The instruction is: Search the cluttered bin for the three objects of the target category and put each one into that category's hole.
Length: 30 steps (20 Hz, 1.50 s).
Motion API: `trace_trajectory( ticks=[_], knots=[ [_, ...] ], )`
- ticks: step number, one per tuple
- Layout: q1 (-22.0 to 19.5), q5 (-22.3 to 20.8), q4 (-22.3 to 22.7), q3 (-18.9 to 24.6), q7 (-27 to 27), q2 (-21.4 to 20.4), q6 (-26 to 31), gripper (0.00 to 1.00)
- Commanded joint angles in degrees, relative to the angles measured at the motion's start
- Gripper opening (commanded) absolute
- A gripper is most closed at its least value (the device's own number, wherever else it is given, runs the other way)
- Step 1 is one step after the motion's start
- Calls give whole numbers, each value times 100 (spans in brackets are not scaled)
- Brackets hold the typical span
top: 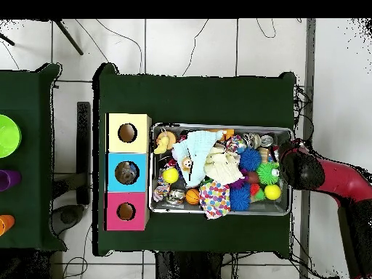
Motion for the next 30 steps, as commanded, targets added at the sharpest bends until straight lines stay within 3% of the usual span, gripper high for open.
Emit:
trace_trajectory(
  ticks=[1, 12, 23, 30],
  knots=[
    [-167, -9, 391, -70, 469, 133, -257, 100],
    [-222, 330, 94, -93, 328, 624, 308, 100],
    [-223, 190, -374, -372, 113, 1096, 306, 100],
    [-99, 175, -231, -465, 241, 919, 229, 100]
  ],
)
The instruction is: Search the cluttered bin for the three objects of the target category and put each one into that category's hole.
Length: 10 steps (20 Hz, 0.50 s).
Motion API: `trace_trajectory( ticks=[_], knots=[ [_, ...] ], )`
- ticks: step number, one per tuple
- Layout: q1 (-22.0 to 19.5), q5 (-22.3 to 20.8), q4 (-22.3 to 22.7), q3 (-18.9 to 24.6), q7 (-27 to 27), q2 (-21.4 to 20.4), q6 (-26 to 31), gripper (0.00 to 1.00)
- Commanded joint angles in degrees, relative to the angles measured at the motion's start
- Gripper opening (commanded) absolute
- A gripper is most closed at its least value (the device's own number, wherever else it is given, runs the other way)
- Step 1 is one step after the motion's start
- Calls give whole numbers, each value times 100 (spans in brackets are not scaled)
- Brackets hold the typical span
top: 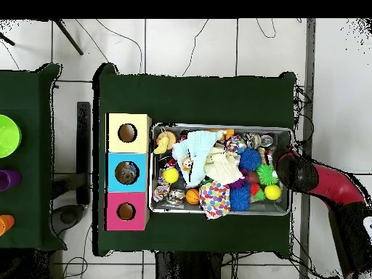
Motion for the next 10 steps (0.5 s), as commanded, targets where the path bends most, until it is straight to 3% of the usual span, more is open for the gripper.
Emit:
trace_trajectory(
  ticks=[1, 10],
  knots=[
    [51, -185, -167, -413, 237, 371, 329, 100],
    [375, -216, -332, -831, 469, 354, 461, 100]
  ],
)
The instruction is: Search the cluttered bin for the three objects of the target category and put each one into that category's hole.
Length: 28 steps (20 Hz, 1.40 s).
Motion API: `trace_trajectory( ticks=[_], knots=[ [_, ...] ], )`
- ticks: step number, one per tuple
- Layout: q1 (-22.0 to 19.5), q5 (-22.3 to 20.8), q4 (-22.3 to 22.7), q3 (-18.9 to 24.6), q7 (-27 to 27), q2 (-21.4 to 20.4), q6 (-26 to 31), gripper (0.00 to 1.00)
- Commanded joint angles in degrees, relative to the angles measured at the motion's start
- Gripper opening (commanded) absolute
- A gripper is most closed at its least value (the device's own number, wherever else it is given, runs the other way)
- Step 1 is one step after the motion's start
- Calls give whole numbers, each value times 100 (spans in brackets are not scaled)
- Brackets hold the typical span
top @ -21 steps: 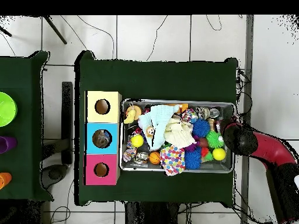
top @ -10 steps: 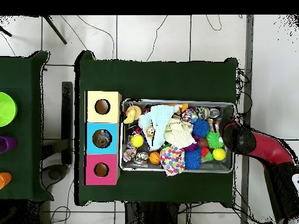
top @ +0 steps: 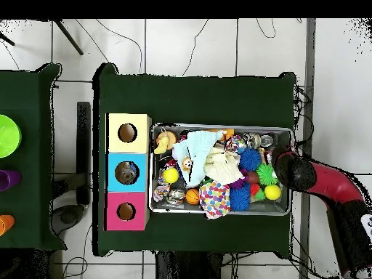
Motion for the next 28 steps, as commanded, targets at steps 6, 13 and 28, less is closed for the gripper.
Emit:
trace_trajectory(
  ticks=[6, 13, 28],
  knots=[
    [205, -70, -314, -730, 369, 405, 603, 100],
    [229, -20, -353, -847, 303, 489, 585, 100],
    [397, 104, -482, -1080, 324, 577, 635, 0]
  ],
)
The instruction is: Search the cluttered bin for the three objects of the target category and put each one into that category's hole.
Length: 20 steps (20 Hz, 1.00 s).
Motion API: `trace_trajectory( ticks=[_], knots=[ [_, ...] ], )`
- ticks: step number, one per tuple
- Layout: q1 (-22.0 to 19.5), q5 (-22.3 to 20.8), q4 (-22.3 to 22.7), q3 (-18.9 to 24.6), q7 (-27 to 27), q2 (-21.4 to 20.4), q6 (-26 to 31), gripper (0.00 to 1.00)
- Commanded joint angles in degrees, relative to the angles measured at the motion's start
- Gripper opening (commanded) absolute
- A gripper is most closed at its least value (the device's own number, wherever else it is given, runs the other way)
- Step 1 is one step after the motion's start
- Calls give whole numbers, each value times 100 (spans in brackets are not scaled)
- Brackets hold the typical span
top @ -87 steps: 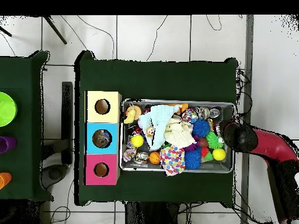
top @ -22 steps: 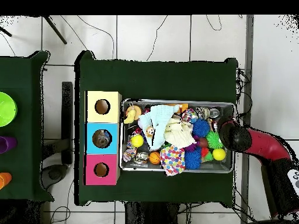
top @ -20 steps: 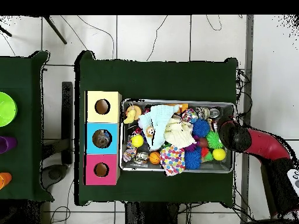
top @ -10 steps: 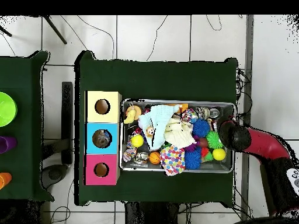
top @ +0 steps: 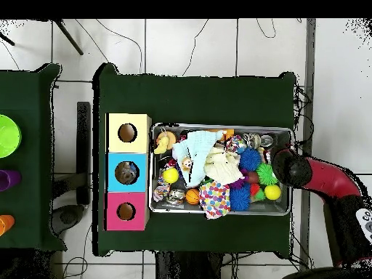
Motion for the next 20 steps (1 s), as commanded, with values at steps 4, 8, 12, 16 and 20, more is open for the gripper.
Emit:
trace_trajectory(
  ticks=[4, 8, 12, 16, 20],
  knots=[
    [-68, -114, -242, -539, 285, 559, 645, 0],
    [-78, -64, -223, -540, 244, 559, 643, 0],
    [-65, 7, -206, -533, 241, 539, 692, 0],
    [-23, 199, 70, -496, 293, 256, 891, 0],
    [114, 321, 253, -531, 333, -49, 1068, 0]
  ],
)
